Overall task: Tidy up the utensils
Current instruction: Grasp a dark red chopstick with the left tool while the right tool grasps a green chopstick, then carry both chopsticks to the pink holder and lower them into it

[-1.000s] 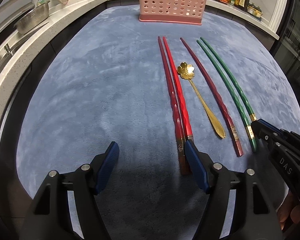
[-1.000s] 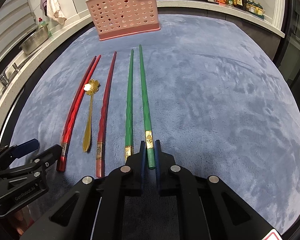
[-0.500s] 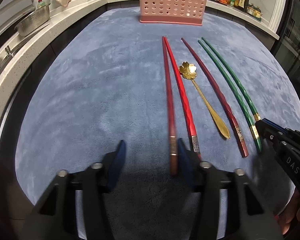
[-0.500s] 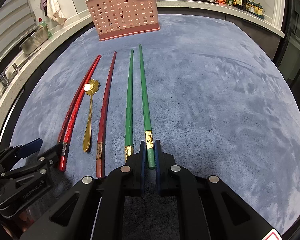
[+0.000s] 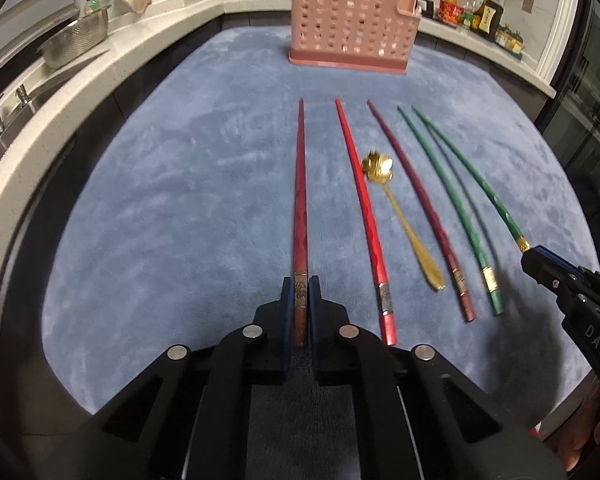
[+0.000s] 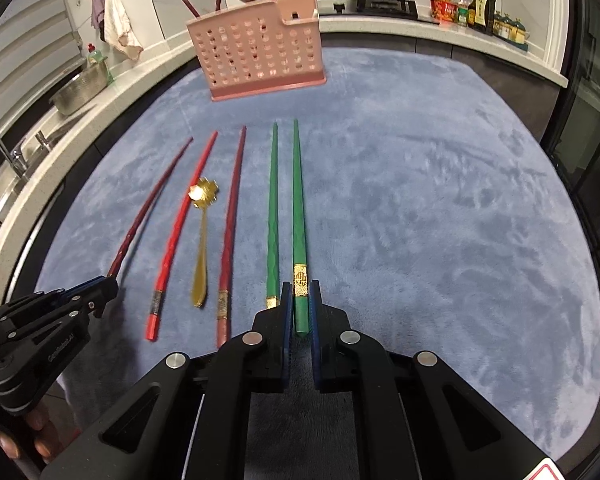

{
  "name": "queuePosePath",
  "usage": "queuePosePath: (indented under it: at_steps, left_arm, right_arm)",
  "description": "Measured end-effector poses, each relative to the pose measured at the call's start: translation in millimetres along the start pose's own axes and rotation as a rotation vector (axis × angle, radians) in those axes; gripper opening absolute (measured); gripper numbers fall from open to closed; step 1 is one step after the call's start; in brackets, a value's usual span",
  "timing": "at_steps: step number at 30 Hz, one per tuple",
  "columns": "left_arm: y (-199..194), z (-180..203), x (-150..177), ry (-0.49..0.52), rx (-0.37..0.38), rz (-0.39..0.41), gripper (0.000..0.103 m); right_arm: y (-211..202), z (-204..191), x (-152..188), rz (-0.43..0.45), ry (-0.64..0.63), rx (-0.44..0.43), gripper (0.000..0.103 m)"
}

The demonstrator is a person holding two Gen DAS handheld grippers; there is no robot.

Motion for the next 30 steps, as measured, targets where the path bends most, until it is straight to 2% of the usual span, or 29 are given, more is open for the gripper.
queuePosePath:
  at_steps: [12,20,30]
  left_arm:
    - [-72,-6,-51,-0.026,0.007,0.125,0.007]
    - [-121,-10,-108,-0.024,-0.008,0.236,0.007]
    - [-155,-5,-168,-0.022,-0.014,0.33,0.007]
  right_arm:
    - [-76,0,-54,0.141,0.003,-0.012,0.007]
    - [-121,5,-106,0.243,0.013,-0.019,0.007]
    - [-155,6,-168,0.35,0.003,-0.022,0.007]
Point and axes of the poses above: each gripper's, at about its wrist camera, not at the fingertips, and y roughly the way its jaws point, z to its right, x to its underside, the point moved 9 cm from there along y, roughly the way its jaws point, and after that the axes turned 2 degrees about -y, right-handed, at the moved point
